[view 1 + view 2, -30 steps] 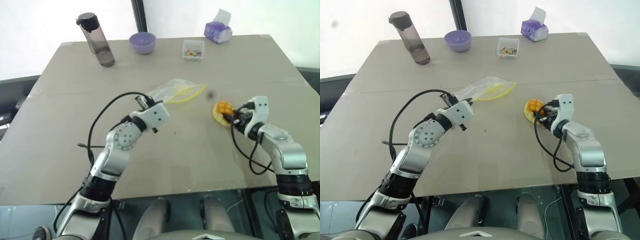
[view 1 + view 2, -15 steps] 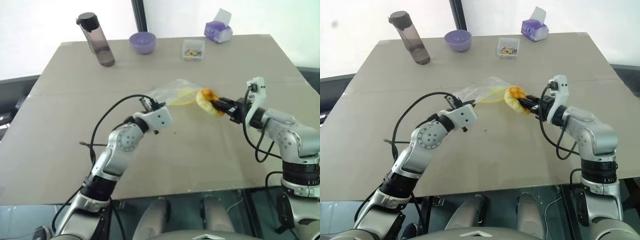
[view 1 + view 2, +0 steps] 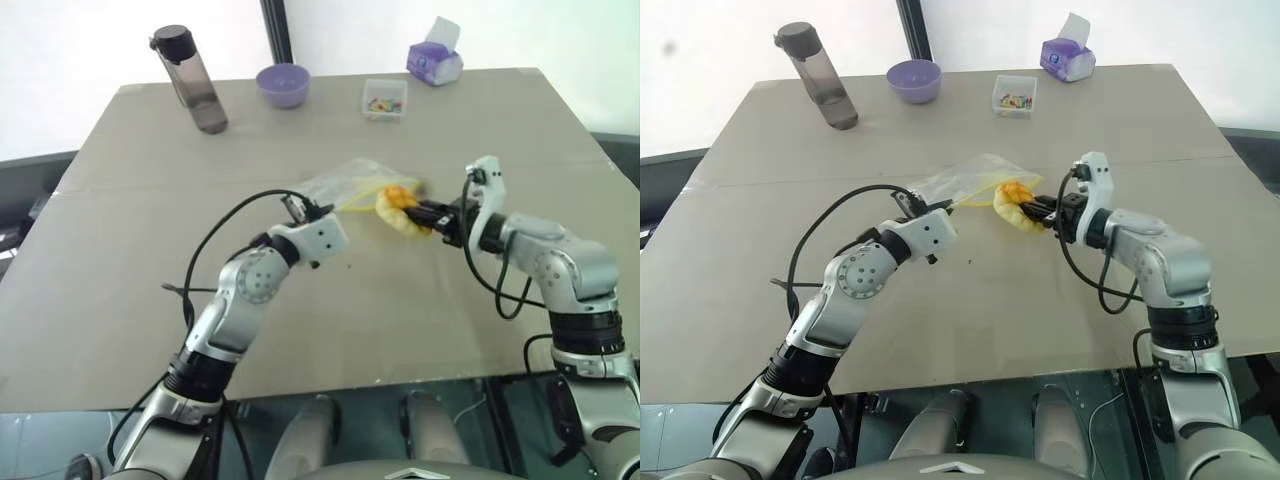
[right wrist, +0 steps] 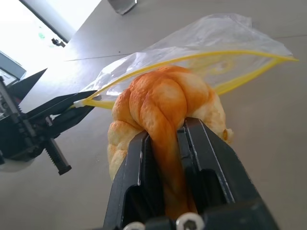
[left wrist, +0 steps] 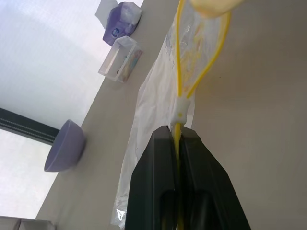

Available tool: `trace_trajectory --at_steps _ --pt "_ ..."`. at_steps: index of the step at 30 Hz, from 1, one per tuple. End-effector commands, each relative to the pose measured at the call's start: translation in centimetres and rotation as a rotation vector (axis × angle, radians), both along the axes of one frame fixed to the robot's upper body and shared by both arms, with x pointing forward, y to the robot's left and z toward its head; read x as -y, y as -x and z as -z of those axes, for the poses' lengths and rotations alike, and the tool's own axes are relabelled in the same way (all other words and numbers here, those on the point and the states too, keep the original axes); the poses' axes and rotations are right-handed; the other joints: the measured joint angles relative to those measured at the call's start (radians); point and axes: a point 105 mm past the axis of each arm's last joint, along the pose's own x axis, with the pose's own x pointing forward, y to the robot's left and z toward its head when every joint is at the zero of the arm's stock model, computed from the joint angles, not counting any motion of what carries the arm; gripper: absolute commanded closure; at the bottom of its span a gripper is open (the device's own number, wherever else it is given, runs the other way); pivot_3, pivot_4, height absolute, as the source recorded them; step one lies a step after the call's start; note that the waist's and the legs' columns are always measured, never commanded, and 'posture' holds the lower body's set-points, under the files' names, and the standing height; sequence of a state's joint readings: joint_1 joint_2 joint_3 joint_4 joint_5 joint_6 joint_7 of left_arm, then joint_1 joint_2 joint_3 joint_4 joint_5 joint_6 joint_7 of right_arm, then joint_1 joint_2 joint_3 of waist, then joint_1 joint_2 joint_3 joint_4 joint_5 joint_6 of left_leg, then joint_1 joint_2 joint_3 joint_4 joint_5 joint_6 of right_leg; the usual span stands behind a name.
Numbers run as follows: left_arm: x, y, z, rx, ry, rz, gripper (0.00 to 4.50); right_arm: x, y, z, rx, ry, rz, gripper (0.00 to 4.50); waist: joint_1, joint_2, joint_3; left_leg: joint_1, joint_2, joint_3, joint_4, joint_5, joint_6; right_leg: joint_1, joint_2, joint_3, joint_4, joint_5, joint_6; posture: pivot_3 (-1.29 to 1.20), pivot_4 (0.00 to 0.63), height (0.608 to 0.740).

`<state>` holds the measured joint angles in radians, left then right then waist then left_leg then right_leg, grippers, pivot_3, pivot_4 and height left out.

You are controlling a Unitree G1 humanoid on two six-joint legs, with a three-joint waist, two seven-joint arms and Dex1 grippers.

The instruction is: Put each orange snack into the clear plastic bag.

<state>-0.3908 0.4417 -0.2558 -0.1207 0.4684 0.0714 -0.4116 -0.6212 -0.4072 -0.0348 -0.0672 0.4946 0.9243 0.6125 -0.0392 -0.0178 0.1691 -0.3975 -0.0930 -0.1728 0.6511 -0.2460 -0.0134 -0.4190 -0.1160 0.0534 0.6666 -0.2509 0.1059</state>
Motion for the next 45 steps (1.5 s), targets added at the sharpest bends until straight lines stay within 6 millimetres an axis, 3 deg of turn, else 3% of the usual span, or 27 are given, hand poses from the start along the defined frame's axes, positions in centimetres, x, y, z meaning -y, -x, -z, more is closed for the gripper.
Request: trace_trajectory --at_steps 1,6,12,20,25,27,37,39,42,45 --pt "1.8 1.0 -1.0 0.046 0.004 0.092 4.5 -0.2 -0.7 -1.3 0.044 -0.006 0.011 3.67 0.0 0.0 0.0 0.0 0.0 0.0 0.0 0.0 0.0 0.0 0.0 0.0 0.0 0.0 0.0 0.0 0.15 0.74" --pt "2.7 1.7 -0.7 0.026 0.006 0.154 4.5 -0.7 -1.7 -1.4 0.047 0.014 0.039 3.67 -0.002 0.0 0.0 0.0 0.0 0.0 0.0 0.0 0.0 0.0 0.0 0.0 0.0 0.0 0.0 0.0 0.15 0.74" --pt "3.9 2.3 -0.3 0.002 0.015 0.211 4.5 -3.0 -2.6 -1.9 0.055 0.027 0.04 3.67 -0.002 0.0 0.0 0.0 0.0 0.0 0.0 0.0 0.0 0.0 0.0 0.0 0.0 0.0 0.0 0.0 0.15 0.74" --pt "4.4 2.3 -0.3 -0.006 0.047 0.212 4.5 -5.1 -3.5 -1.0 0.057 0.054 0.101 3.67 -0.004 0.0 0.0 -0.001 0.0 0.0 0.0 0.0 0.0 -0.001 0.0 0.0 0.0 0.0 0.0 0.0 0.15 0.74" --pt "3.4 1.6 -0.5 -0.002 0.068 0.147 4.5 -5.4 -2.5 -0.7 0.063 0.068 0.056 1.72 -0.003 0.001 0.0 -0.001 0.0 -0.001 0.0 0.0 0.0 -0.001 0.0 0.0 0.0 0.0 0.0 0.0 0.15 0.74" --pt "2.8 1.2 -0.7 -0.001 0.089 0.11 4.5 -4.9 -1.9 -1.3 0.089 0.078 0.021 0.82 -0.003 0.001 0.0 -0.001 0.0 -0.001 0.0 0.0 0.0 -0.001 0.0 0.0 0.0 0.0 0.0 0.0 0.15 0.74" --pt "1.4 0.4 -0.9 -0.024 0.149 0.048 4.5 1.0 1.4 -2.4 0.211 0.214 -0.114 0.82 0.0 0.001 0.0 -0.001 -0.001 0.0 0.0 0.0 0.0 0.0 0.0 0.0 -0.001 0.0 0.0 0.0 0.15 0.74" --pt "1.3 0.3 -0.8 -0.028 0.15 0.047 4.5 2.4 1.0 -1.9 0.244 0.308 -0.099 0.82 -0.002 0.001 0.0 -0.001 0.0 0.0 0.0 0.0 0.0 0.0 0.0 0.0 -0.001 0.0 0.0 0.0 0.15 0.74" --pt "1.3 0.3 -0.7 -0.034 0.149 0.049 4.5 4.9 -1.1 -0.5 0.346 0.566 -0.007 0.82 -0.002 0.0 0.0 0.0 0.0 0.0 0.0 0.0 0.0 0.0 0.0 0.0 -0.001 0.0 0.0 0.0 0.15 0.74" --pt "1.4 0.3 -0.6 -0.037 0.146 0.055 4.5 5.2 -2.5 0.4 0.432 0.701 0.006 0.82 -0.002 0.0 0.0 0.0 0.0 0.001 0.0 0.0 0.0 0.0 0.0 0.0 -0.001 0.0 0.0 0.0 0.15 0.74"
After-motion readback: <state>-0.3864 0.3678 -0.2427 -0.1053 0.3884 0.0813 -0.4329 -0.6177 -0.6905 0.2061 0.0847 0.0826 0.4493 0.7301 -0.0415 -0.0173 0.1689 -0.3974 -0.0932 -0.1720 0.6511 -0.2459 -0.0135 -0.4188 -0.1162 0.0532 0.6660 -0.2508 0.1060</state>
